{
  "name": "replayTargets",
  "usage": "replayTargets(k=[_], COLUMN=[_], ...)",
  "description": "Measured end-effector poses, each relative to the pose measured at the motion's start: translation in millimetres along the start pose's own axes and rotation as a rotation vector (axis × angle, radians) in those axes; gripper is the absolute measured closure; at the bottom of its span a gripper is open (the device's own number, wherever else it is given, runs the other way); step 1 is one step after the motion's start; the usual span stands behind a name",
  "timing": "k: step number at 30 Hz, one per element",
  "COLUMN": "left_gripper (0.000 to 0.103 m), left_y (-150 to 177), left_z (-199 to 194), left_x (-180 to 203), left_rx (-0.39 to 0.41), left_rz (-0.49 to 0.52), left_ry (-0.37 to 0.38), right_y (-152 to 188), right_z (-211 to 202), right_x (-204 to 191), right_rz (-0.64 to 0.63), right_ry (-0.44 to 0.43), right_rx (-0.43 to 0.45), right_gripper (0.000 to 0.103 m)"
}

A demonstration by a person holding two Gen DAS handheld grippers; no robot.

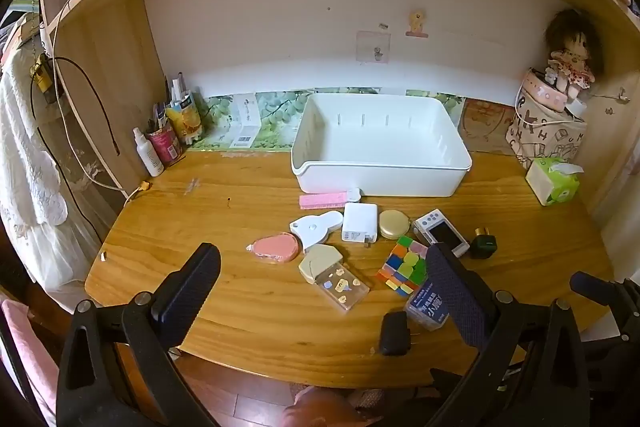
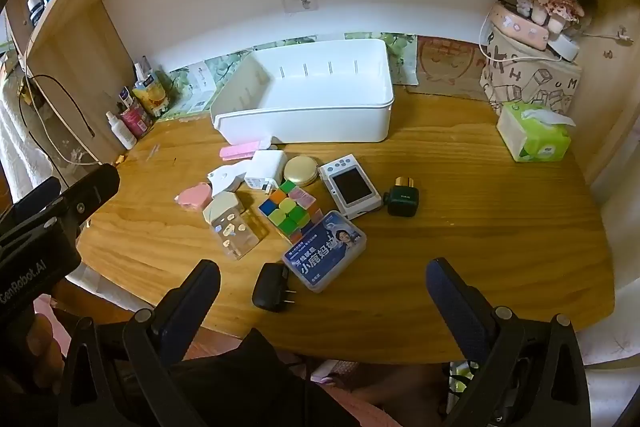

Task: Organize rigid objects
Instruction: 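Move both tools toward the black charger and blue toothbrush box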

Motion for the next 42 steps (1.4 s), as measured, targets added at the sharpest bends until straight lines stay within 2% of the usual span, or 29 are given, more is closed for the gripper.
replayTargets(k=[13, 17, 21, 30, 39, 42], left_gripper=[0.001, 0.001, 0.001, 0.001, 0.001, 0.001], left_y=[5.7, 8.6, 13.7, 35.4, 57.3, 62.7], left_z=[5.7, 6.2, 12.4, 45.7, 84.1, 97.4], left_x=[-6.1, -5.2, -4.0, -6.4, -0.5, 4.2], left_rx=[-0.024, -0.028, -0.066, -0.245, -0.460, -0.526], left_rz=[-0.016, -0.019, -0.024, -0.046, 0.008, 0.035], left_ry=[-0.011, -0.007, -0.007, -0.006, 0.016, 0.022], right_y=[-2.0, -1.1, 6.4, 17.1, 14.7, 9.8], right_z=[6.5, 12.9, 20.2, 48.3, 91.1, 104.1], right_x=[-7.9, -7.6, -1.1, 14.0, 36.1, 40.4], right_rz=[0.002, 0.013, 0.025, 0.111, 0.293, 0.340], right_ry=[-0.001, -0.016, -0.054, -0.150, -0.286, -0.304], right_rx=[-0.018, -0.045, -0.088, -0.220, -0.402, -0.456], right_gripper=[0.000, 0.000, 0.000, 0.000, 0.000, 0.000])
Point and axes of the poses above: each gripper's, at about its wrist camera, not at the fingertips, and z roughly the way its jaws point, x to its right, y to its underside, the point moved 6 cm from there along z, roughly the way its jaws point, and after that the axes turned 15 degrees about -x, right-handed, at the moved point
